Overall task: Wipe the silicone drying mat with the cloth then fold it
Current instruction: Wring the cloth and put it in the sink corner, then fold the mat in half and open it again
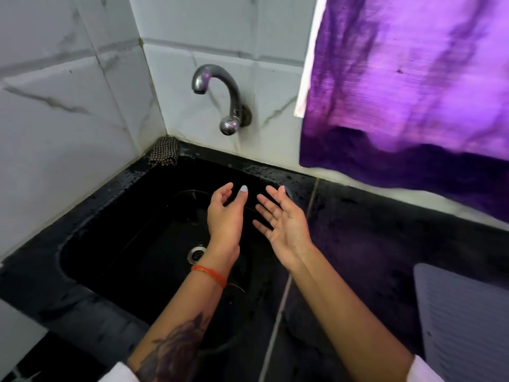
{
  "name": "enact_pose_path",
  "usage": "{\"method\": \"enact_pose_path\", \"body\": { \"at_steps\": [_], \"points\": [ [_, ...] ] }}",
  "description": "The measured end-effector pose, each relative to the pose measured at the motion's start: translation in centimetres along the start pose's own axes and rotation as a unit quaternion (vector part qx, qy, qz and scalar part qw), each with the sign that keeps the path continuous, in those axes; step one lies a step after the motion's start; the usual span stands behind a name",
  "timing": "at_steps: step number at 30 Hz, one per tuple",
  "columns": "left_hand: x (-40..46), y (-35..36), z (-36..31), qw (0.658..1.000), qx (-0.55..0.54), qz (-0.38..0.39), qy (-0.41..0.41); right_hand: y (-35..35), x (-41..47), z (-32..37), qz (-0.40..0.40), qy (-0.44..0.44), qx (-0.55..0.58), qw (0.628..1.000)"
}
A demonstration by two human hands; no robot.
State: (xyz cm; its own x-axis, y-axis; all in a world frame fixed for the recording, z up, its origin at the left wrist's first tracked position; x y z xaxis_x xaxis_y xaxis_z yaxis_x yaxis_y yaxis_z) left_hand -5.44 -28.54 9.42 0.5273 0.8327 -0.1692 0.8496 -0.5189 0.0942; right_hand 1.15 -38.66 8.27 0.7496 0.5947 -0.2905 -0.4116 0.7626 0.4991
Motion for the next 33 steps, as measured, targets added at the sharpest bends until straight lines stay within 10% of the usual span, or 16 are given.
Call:
{"method": "enact_pose_path", "body": {
  "at_steps": [33],
  "points": [
    [-33.5, 26.0, 17.2, 0.974, 0.087, 0.205, -0.031, -43.5, -28.9, 6.4, -0.264, -0.087, 0.09, 0.956]
  ]
}}
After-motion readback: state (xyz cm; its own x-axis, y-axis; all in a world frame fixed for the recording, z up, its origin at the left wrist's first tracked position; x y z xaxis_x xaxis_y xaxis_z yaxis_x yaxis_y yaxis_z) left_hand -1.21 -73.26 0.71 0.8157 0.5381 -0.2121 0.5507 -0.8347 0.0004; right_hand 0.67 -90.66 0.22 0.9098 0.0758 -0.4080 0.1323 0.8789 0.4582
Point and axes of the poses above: each hand's wrist, its own x-axis towards the middle knuckle, its own y-axis out of the palm, z = x × y, the point moved 7 cm from there along x, towards the middle knuckle
